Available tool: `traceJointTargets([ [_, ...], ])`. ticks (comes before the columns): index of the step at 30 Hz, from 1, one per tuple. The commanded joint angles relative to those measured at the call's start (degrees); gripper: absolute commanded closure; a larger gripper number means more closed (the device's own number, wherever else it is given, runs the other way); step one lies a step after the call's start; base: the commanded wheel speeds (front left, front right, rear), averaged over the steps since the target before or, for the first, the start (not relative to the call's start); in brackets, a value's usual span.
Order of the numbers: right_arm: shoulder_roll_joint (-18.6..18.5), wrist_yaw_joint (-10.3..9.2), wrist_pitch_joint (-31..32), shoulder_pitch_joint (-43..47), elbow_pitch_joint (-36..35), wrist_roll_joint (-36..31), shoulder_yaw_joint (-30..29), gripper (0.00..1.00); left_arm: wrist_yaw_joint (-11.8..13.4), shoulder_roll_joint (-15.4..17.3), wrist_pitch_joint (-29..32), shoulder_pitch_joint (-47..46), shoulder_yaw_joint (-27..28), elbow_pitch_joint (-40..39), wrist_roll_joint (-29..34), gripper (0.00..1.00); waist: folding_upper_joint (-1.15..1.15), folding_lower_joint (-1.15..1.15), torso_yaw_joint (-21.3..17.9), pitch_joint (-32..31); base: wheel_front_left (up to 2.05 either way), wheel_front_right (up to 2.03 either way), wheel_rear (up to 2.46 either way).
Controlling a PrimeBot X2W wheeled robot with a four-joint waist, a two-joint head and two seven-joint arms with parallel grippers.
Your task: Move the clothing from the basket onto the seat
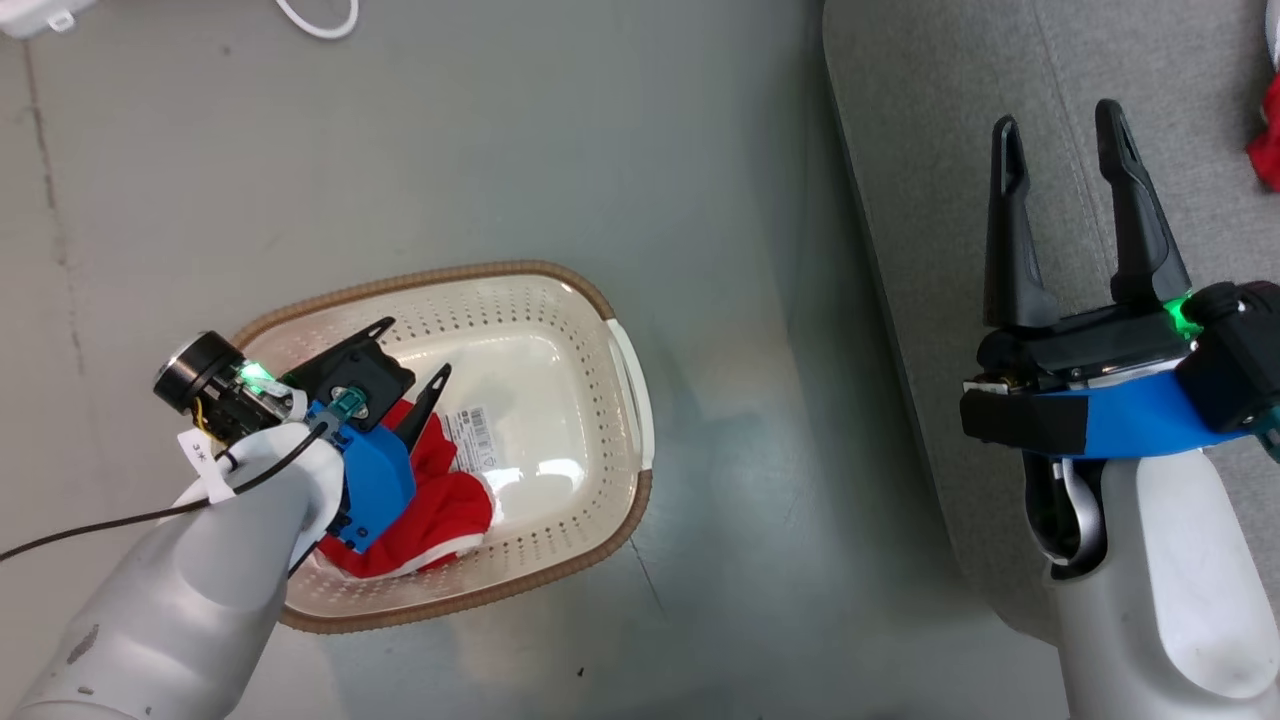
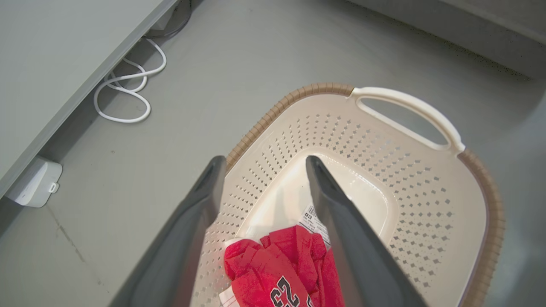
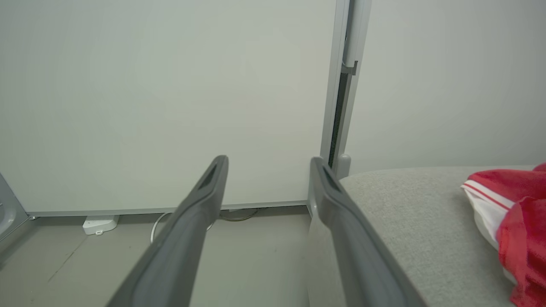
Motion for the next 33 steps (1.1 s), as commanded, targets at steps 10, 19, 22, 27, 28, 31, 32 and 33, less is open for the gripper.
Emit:
traceJointTargets([
  [10,0.22,-0.06,-0.01,-4.77,-2.96,1.15,0.94,0.0,0.04,2.21,3.44,-6.82,-14.44,8.32,-2.23,0.0,0.0,-0.02,-3.91,12.27,0.0,0.0,0.0],
  [19,0.22,-0.06,-0.01,-6.86,-4.89,2.32,0.81,0.0,0.04,4.16,7.33,-11.41,-22.26,12.13,-4.56,0.0,0.0,-0.02,-5.73,19.09,0.0,0.0,0.0],
  [22,0.22,-0.06,-0.01,-7.21,-5.54,2.6,0.93,0.0,0.04,4.76,8.92,-12.57,-23.52,13.13,-4.58,0.0,0.0,-0.02,-6.25,20.85,0.0,0.0,0.0],
  [27,0.22,-0.06,-0.01,-7.08,-6.63,2.9,0.76,0.0,0.04,5.9,11.74,-14.03,-25.1,14.37,-2.85,0.0,0.0,-0.02,-7.1,23.36,0.0,0.0,0.0],
  [28,0.22,-0.06,-0.01,-7.0,-6.85,2.98,0.67,0.0,0.04,5.99,12.15,-14.22,-25.25,14.53,-2.55,0.0,0.0,-0.02,-7.24,23.81,0.0,0.0,0.0],
  [31,0.21,-0.06,-0.01,-6.6,-7.28,2.96,0.25,0.0,0.04,6.24,12.67,-15.13,-25.57,14.87,-2.06,0.0,0.0,-0.02,-7.56,25.01,0.0,0.0,0.0],
  [32,0.21,-0.06,-0.01,-6.51,-7.45,2.96,0.09,0.0,0.04,6.28,12.86,-15.33,-25.66,14.99,-1.82,0.0,0.0,-0.02,-7.63,25.37,0.0,0.0,0.0],
  [33,0.22,-0.06,-0.01,-6.46,-7.58,2.98,-0.11,0.0,0.04,6.24,13.0,-15.37,-25.73,15.08,-1.83,0.0,0.0,-0.02,-7.68,25.72,0.0,0.0,0.0],
])
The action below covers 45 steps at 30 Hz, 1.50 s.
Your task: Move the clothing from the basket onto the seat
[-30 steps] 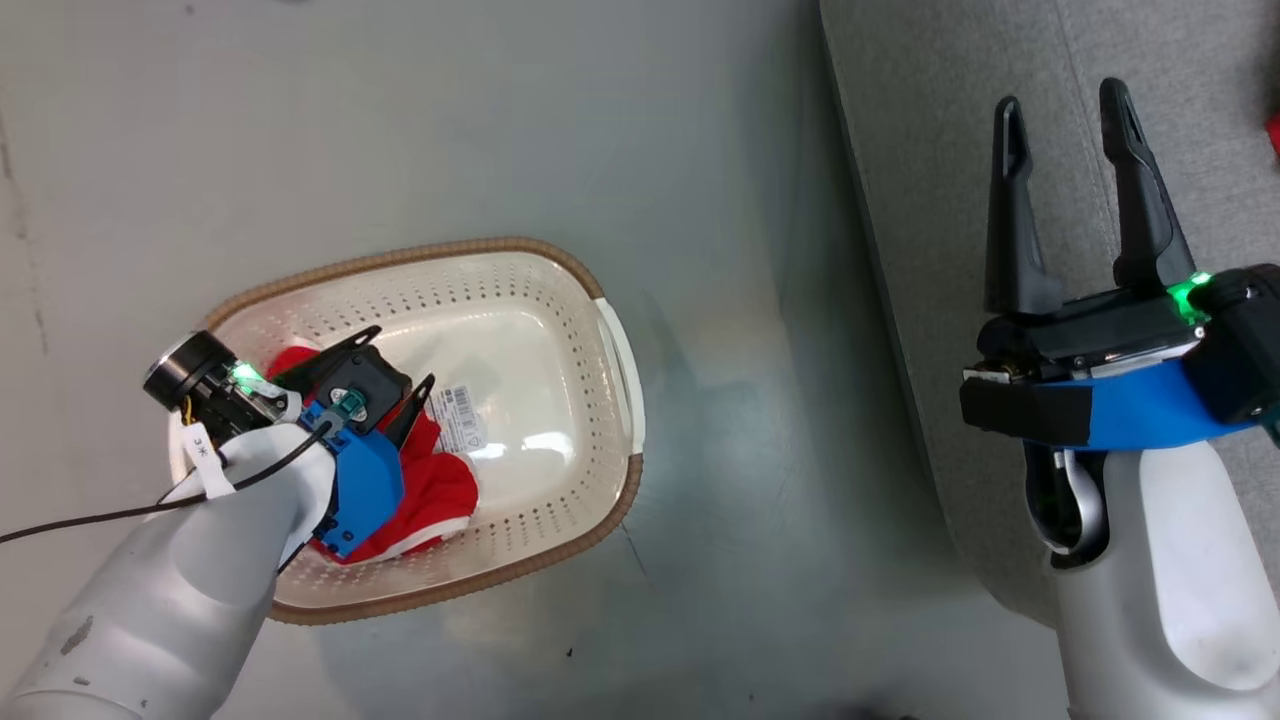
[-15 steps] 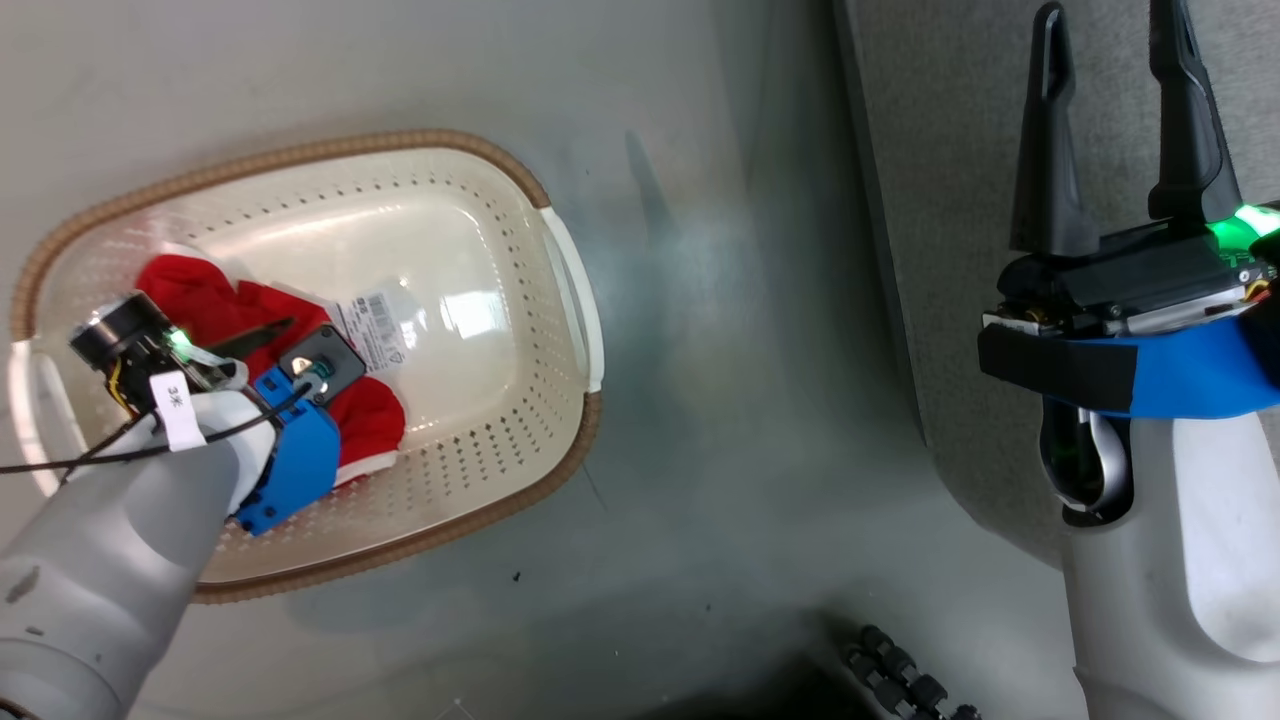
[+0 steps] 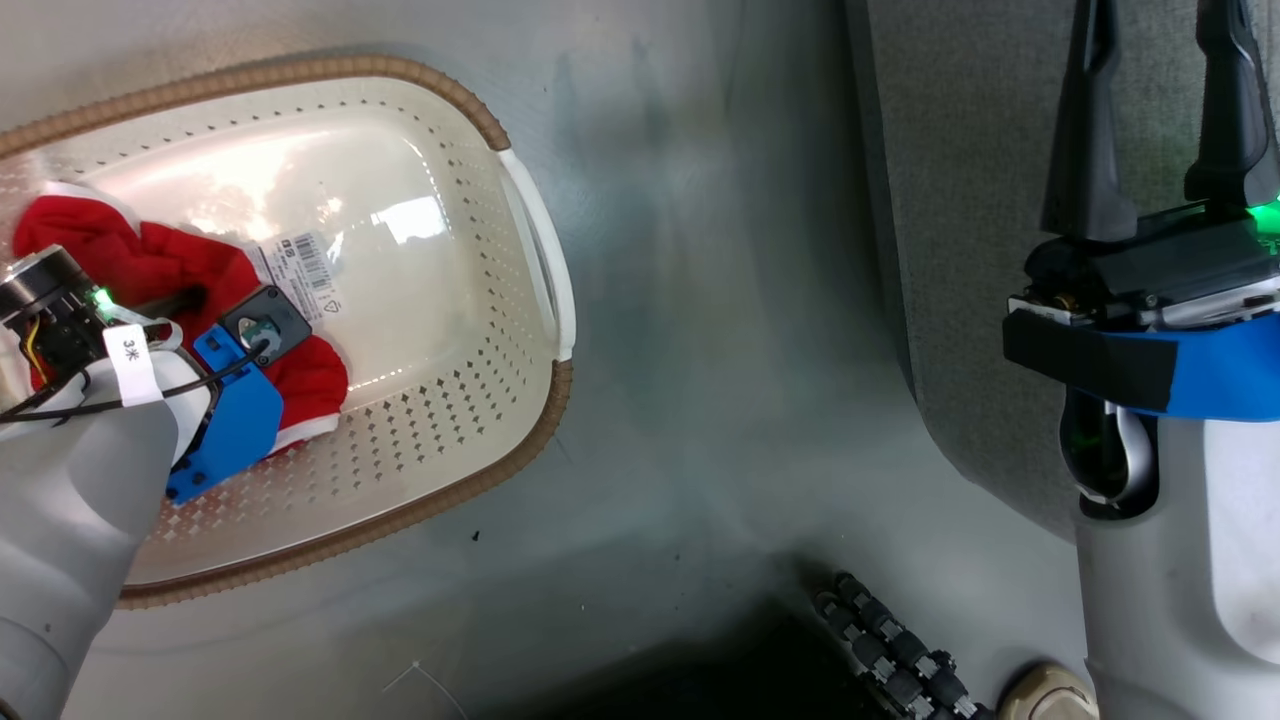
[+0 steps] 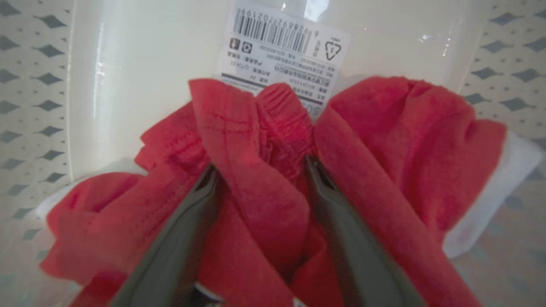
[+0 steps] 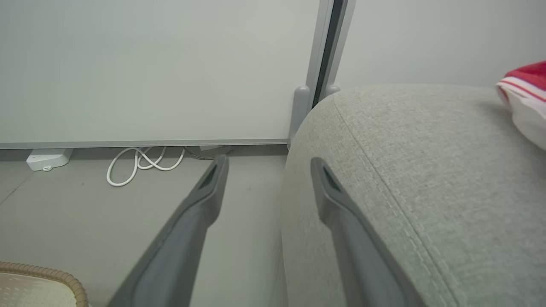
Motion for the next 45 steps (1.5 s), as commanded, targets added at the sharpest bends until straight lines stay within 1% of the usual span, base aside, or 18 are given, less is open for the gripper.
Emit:
traceJointTargets([
  [1,0.18,-0.06,-0.02,0.02,-0.48,0.34,-0.44,0.0,0.04,0.34,0.28,-0.79,-0.23,0.36,0.32,0.0,0.0,-0.01,-0.32,1.02,0.0,0.0,0.0],
  [6,0.18,-0.06,-0.02,0.34,-1.02,0.38,-0.69,0.0,0.04,0.51,1.02,-1.65,-0.41,0.91,0.53,0.0,0.0,-0.01,-0.57,1.98,0.0,0.0,0.0],
  [7,0.18,-0.06,-0.02,0.37,-1.11,0.33,-0.73,0.0,0.04,0.48,1.4,-1.67,-0.45,1.05,0.6,0.48,0.0,-0.01,-0.56,2.09,0.0,0.0,0.0],
  [8,0.18,-0.06,-0.02,0.38,-1.15,0.33,-0.74,0.0,0.05,0.43,1.49,-1.74,-0.49,1.1,0.62,0.99,0.0,-0.01,-0.56,2.18,0.0,0.0,0.0],
  [9,0.18,-0.06,-0.02,0.36,-1.14,0.34,-0.77,0.0,0.1,0.31,1.23,-1.87,-0.53,1.11,0.79,1.0,0.0,-0.01,-0.55,2.22,0.0,0.0,0.0],
  [18,0.18,-0.06,-0.02,-0.14,-0.99,-0.22,-0.73,0.0,0.09,-0.64,-0.8,-2.1,-0.64,1.16,-0.24,1.0,0.0,-0.01,0.24,1.35,0.0,0.0,0.0],
  [29,0.19,-0.06,-0.02,-0.43,-0.39,-1.2,-0.93,0.0,0.09,-3.91,-4.25,-0.46,-0.71,1.07,-2.72,1.0,0.0,-0.01,2.28,-2.47,0.0,0.0,0.0],
  [36,0.17,-0.06,-0.02,0.35,0.51,-2.22,-0.96,0.0,0.09,-7.38,-8.87,0.53,-0.71,-0.11,-5.04,1.0,0.0,-0.01,4.83,-6.99,0.0,0.0,0.0],
  [41,0.15,-0.06,-0.02,0.96,1.18,-3.37,-1.23,0.0,0.08,-10.03,-11.32,1.25,-0.59,-1.17,-6.94,1.0,0.0,-0.01,6.9,-11.1,0.0,0.0,0.0],
  [45,0.14,-0.06,-0.02,1.85,1.79,-3.89,-1.51,0.0,0.08,-11.48,-12.54,2.14,-0.15,-2.47,-8.69,1.0,0.0,-0.01,8.41,-14.76,0.0,0.0,0.0],
])
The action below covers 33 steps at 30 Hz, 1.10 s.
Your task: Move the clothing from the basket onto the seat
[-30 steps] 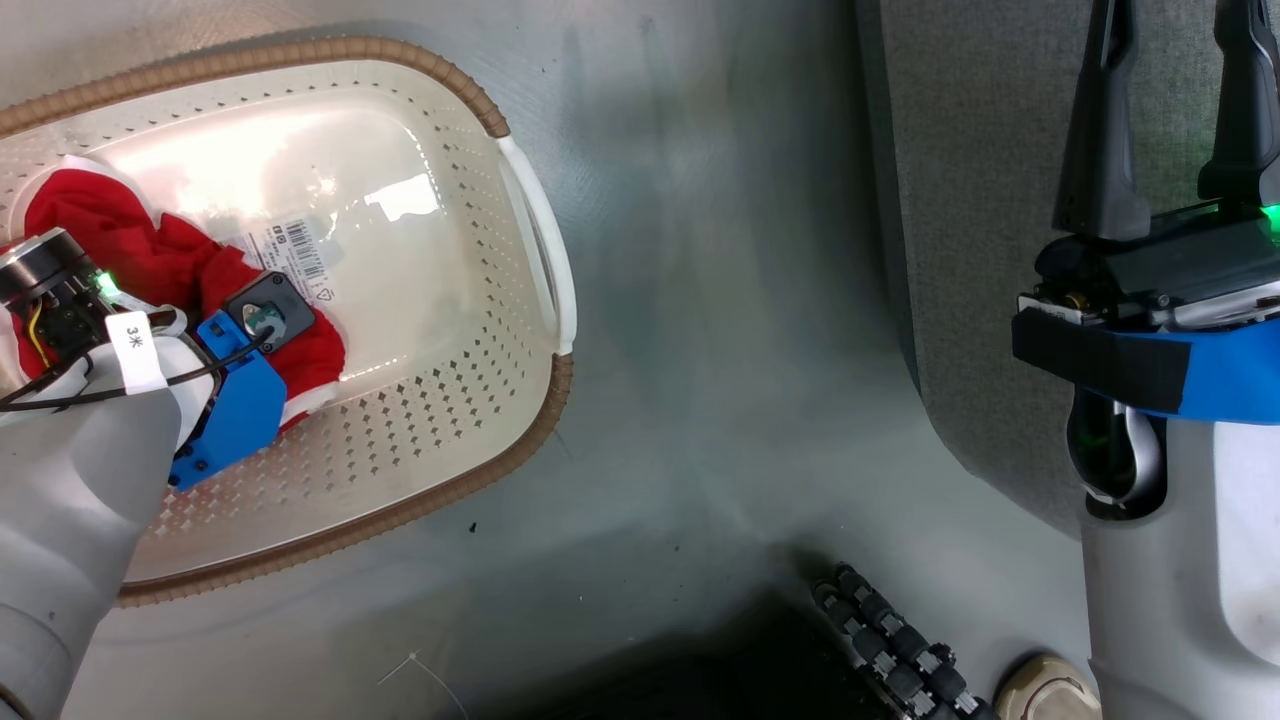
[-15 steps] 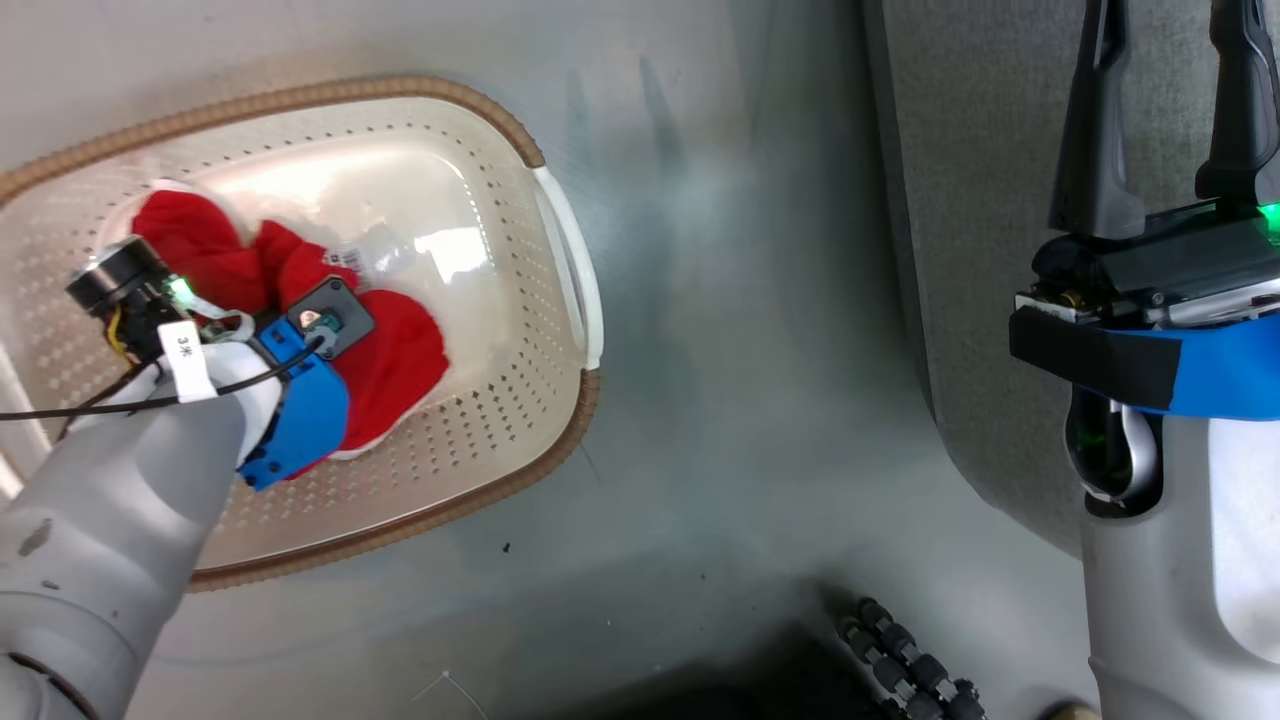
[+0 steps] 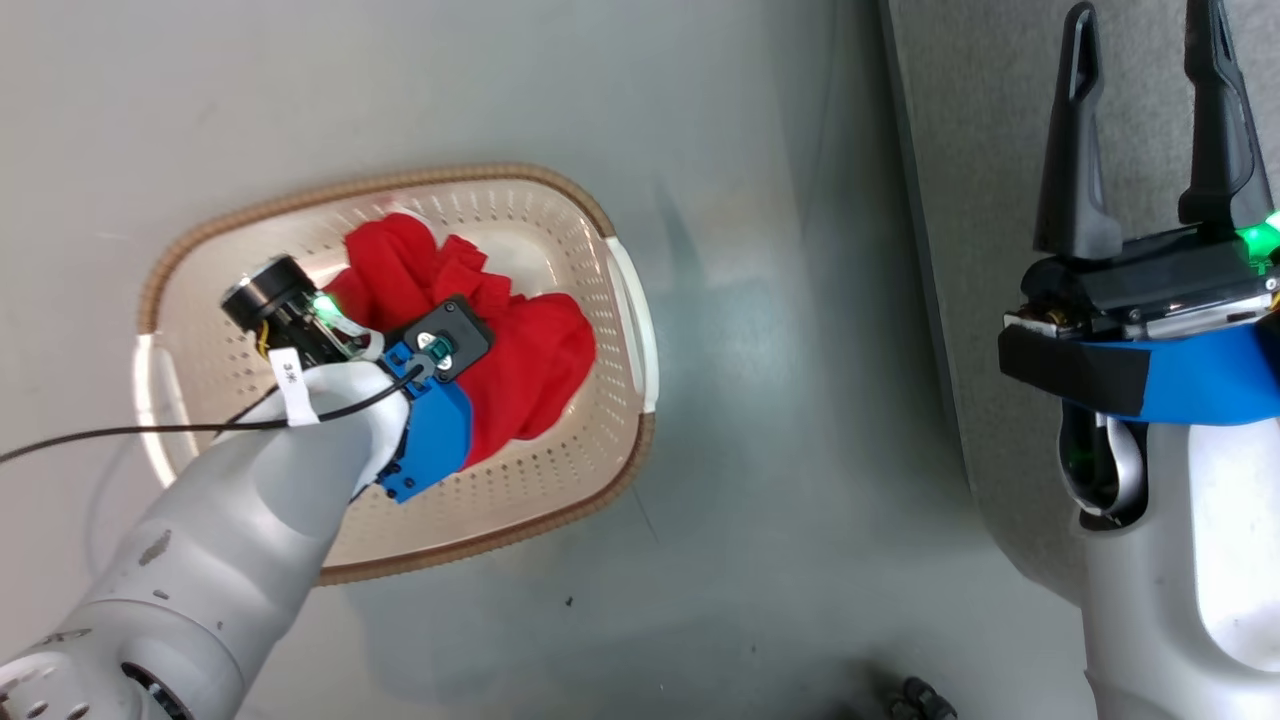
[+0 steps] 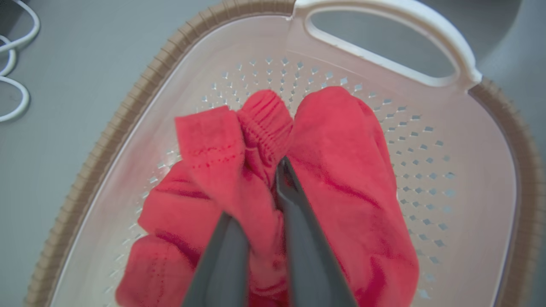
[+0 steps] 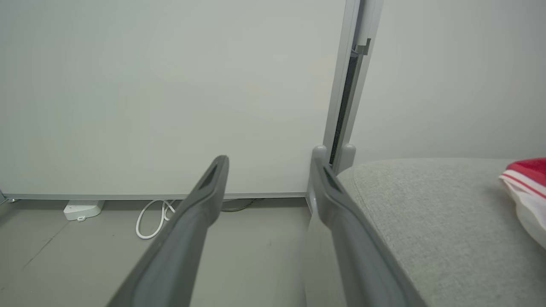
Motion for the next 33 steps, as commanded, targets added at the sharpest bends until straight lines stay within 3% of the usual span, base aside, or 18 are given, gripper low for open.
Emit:
traceJointTargets([
  [1,0.08,-0.06,0.0,1.02,0.32,-0.34,-0.14,0.0,0.13,-0.2,-0.57,0.94,0.41,-0.64,-0.76,1.0,0.0,0.0,1.86,-3.42,0.0,0.0,0.0],
  [6,0.07,-0.06,0.0,2.63,1.43,-1.18,-0.62,0.0,0.32,-1.02,-1.07,2.21,2.38,-4.43,-2.55,1.0,0.0,0.0,3.32,-8.15,0.0,0.0,0.0],
  [22,-1.63,-0.06,0.0,10.06,5.21,-1.81,-1.78,0.0,3.94,1.7,-1.01,10.17,11.4,-27.14,-0.8,1.0,0.0,0.0,7.37,-23.04,0.0,0.0,0.0],
  [33,-1.57,-0.06,0.0,14.64,7.46,-1.24,-1.27,0.0,5.0,1.74,-1.02,11.83,17.64,-35.62,-0.61,1.0,0.0,0.0,8.85,-31.16,0.0,0.0,0.0],
])
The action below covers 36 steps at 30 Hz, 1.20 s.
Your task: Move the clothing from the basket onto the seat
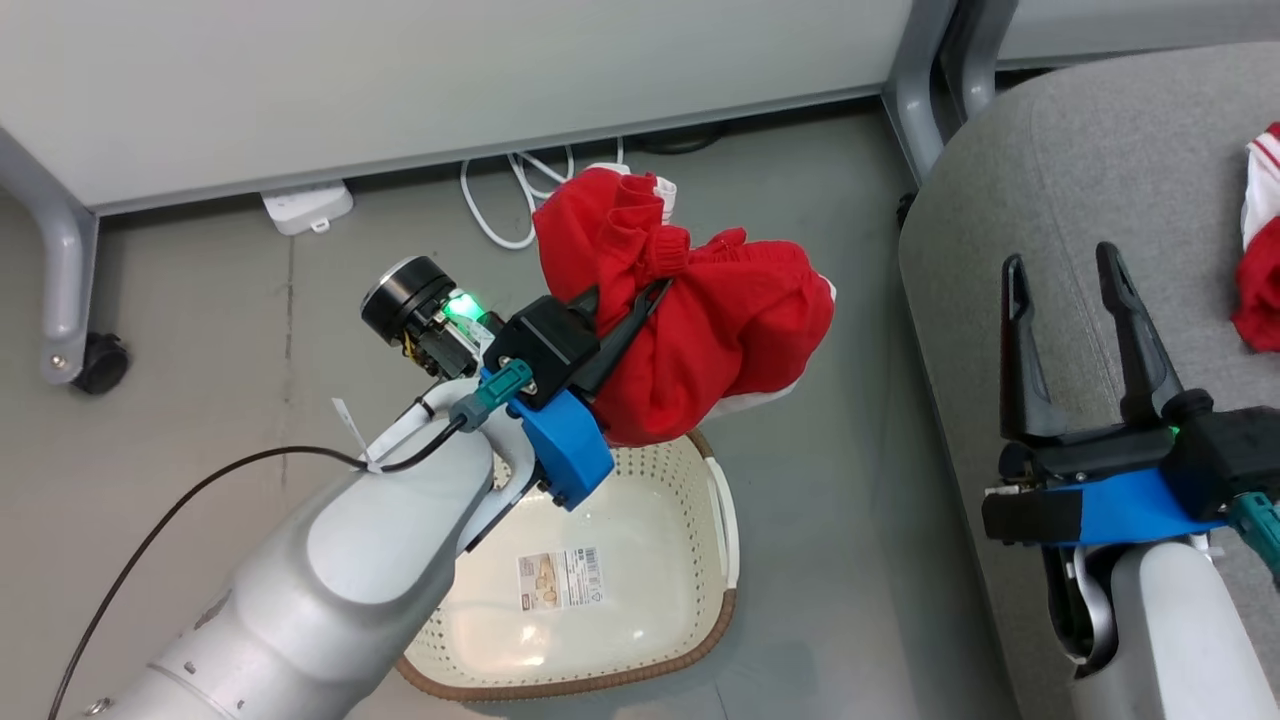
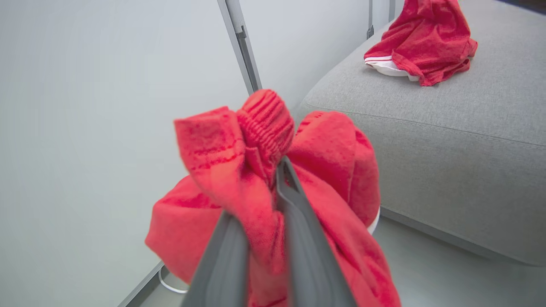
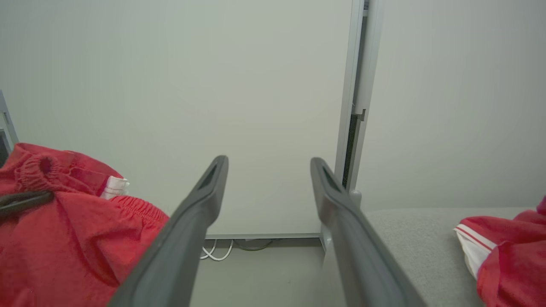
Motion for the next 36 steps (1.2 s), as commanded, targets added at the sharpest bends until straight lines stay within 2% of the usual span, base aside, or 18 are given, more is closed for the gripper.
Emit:
traceJointTargets([
  [1,-0.04,-0.06,0.0,1.37,0.33,0.22,0.35,0.0,0.36,0.14,-0.25,0.87,0.89,-0.89,0.15,1.0,0.0,0.01,0.69,-2.55,0.0,0.0,0.0],
  [14,0.65,-0.06,0.0,6.18,2.09,0.86,1.66,0.0,0.67,-0.53,-0.25,1.75,3.0,-3.48,-0.68,1.0,0.0,0.01,1.23,-9.33,0.0,0.0,0.0],
  [23,0.82,-0.06,0.0,7.87,2.49,1.22,2.11,0.0,0.95,-0.7,-0.16,2.14,2.7,-4.35,-1.42,1.0,0.0,0.01,1.61,-11.28,0.0,0.0,0.0],
  [30,0.47,-0.05,0.0,8.01,2.64,1.46,4.95,0.0,1.34,-0.72,0.01,2.18,2.52,-4.74,-1.77,1.0,0.0,0.01,1.72,-11.29,0.0,0.0,0.0],
  [36,-0.01,-0.06,0.0,7.27,3.2,1.75,10.01,0.0,1.4,-0.79,-0.01,1.74,2.43,-4.59,-2.15,1.0,0.0,0.01,1.91,-10.94,0.0,0.0,0.0],
])
